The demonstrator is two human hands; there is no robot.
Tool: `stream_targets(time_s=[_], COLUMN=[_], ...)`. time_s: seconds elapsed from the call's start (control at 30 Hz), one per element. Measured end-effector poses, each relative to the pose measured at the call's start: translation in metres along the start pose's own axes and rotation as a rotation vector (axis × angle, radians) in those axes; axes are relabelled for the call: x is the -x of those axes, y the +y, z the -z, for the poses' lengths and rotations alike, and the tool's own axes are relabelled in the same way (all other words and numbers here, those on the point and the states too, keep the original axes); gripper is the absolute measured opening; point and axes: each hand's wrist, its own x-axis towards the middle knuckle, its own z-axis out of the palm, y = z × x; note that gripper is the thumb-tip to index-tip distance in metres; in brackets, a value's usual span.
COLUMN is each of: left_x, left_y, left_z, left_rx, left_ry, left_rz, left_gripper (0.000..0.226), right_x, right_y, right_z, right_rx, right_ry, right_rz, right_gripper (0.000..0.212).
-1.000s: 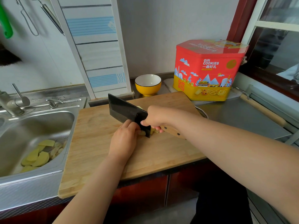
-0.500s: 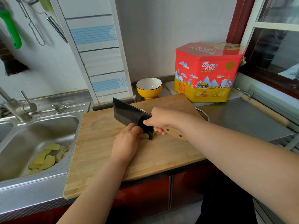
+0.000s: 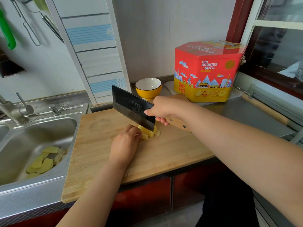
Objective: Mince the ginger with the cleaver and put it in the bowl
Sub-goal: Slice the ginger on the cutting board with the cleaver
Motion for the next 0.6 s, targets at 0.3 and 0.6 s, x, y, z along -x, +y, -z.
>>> stream_targets(time_s=[0.3, 0.6], left_x=[-0.003, -0.023], left_y=[0.0, 0.012], left_z=[-0.002, 0.036], left_rx=[-0.006, 0.161], left_ry=[-0.01, 0.395], left_rz=[0.051, 0.045], left_gripper=[0.026, 0.027], right_x=[-0.001, 0.005], right_y=[0.021, 0.019], right_z=[-0.001, -0.007], right_rx=[-0.088, -0.06], right_ry=[-0.006, 0.025], right_rz=[-0.029, 0.026], right_gripper=[0.044, 0.046])
